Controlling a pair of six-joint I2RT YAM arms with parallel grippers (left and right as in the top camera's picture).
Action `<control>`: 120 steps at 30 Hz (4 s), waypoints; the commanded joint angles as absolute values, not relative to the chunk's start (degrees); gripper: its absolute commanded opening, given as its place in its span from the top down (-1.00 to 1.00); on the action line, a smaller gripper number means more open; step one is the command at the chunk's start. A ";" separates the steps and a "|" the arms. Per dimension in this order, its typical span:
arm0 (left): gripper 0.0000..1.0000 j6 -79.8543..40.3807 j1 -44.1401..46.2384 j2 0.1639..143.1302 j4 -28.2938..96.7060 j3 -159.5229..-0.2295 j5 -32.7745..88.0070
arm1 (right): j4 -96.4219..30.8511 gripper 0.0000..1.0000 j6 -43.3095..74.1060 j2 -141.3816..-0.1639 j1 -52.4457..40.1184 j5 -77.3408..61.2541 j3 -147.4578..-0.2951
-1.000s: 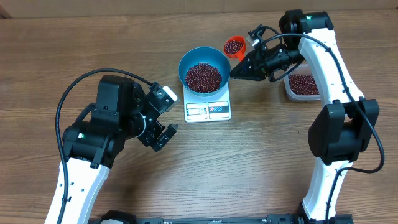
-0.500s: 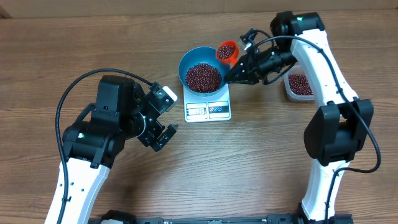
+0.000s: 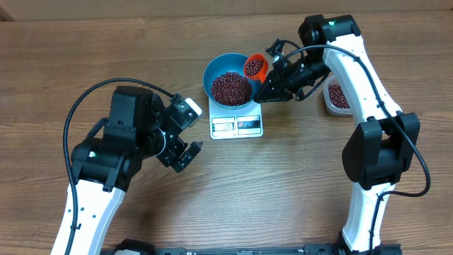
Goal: Scoop item into bowl and weigh 150g on scale
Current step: 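Carry the filled scoop left over the teal bowl on the scale, then tilt the red scoop with the right gripper to pour beans into the bowl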
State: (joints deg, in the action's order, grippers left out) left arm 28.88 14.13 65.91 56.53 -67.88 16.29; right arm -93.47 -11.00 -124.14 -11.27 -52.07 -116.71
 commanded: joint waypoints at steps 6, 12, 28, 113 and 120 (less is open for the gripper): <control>-0.99 28.27 13.89 66.02 56.34 -69.17 16.29 | -92.01 0.92 -12.21 -122.15 -12.69 -43.70 -118.52; -0.99 28.27 13.89 66.00 56.34 -69.17 16.29 | -87.46 0.92 -11.77 -122.15 -16.58 -35.62 -118.52; -0.99 28.27 13.89 66.02 56.34 -69.17 16.29 | -83.61 0.93 -8.97 -122.15 -27.33 -8.80 -118.52; -0.99 28.27 13.89 66.02 56.34 -69.17 16.29 | -81.30 0.92 -9.10 -120.86 -29.39 3.36 -119.77; -0.99 28.27 13.89 66.02 56.34 -69.17 16.29 | -81.30 0.92 -9.87 -120.86 -29.52 3.60 -119.77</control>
